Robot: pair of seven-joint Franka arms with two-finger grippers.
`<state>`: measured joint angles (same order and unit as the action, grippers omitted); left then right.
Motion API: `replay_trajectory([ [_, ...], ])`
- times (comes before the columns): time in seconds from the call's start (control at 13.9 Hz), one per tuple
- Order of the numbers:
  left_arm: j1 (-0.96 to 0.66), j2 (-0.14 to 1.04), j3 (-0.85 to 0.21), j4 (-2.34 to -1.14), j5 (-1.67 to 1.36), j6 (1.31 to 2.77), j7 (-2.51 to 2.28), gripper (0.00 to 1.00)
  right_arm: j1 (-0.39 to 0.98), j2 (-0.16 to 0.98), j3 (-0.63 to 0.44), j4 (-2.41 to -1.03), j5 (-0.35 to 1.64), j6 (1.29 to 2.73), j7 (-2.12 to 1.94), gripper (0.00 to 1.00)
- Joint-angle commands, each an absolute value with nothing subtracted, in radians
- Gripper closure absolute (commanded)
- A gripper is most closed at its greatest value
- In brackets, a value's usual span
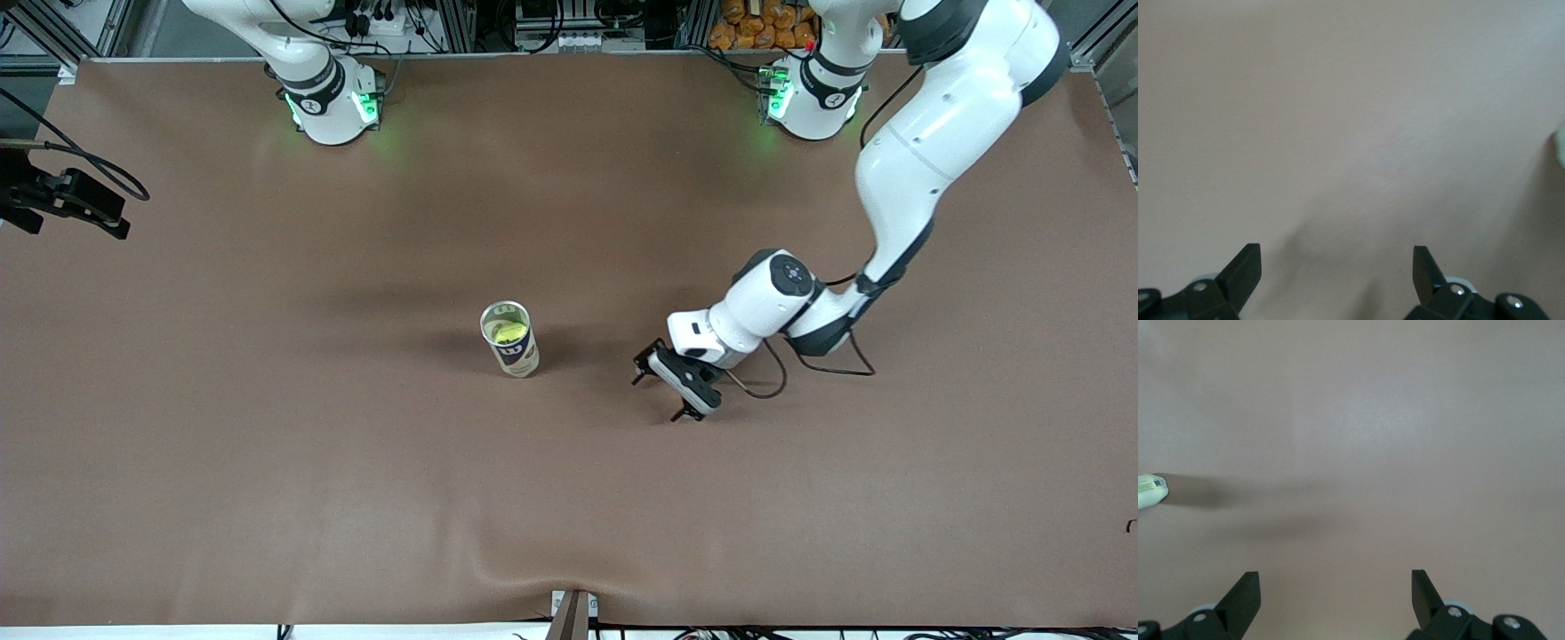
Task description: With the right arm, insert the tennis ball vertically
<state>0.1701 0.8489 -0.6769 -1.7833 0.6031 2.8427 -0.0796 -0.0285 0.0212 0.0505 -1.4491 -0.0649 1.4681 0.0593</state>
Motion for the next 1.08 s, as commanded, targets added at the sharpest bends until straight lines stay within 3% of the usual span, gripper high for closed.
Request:
replay_trajectory([
  [0.0, 0.221, 0.815, -0.79, -1.634, 0.614, 2.467, -0.098, 0.0, -0.006, -0.002, 0.038, -1.47, -0.071, 1.479, 0.046, 0.0],
  [0.14, 0.227, 0.815, -0.833, -1.499, 0.608, 2.216, -0.086, 0.0, -0.006, 0.002, 0.038, -1.47, -0.071, 1.479, 0.046, 0.0],
  [0.29, 0.264, 0.807, -0.87, -1.422, 0.601, 2.056, -0.086, 0.0, -0.006, 0.002, 0.038, -1.468, -0.068, 1.482, 0.046, 0.0],
  [0.65, 0.535, 0.729, -1.069, -1.41, 0.614, 1.843, -0.089, 0.0, 0.003, 0.003, 0.041, -1.47, -0.063, 1.503, 0.052, 0.0],
  [0.86, 0.569, 0.635, -1.078, -1.378, 0.604, 1.702, -0.089, 0.0, 0.003, 0.006, 0.041, -1.47, -0.06, 1.503, 0.052, 0.0],
  [1.0, 0.584, 0.582, -1.075, -1.376, 0.598, 1.681, -0.087, 0.0, 0.003, 0.006, 0.041, -1.47, -0.058, 1.505, 0.052, 0.0],
])
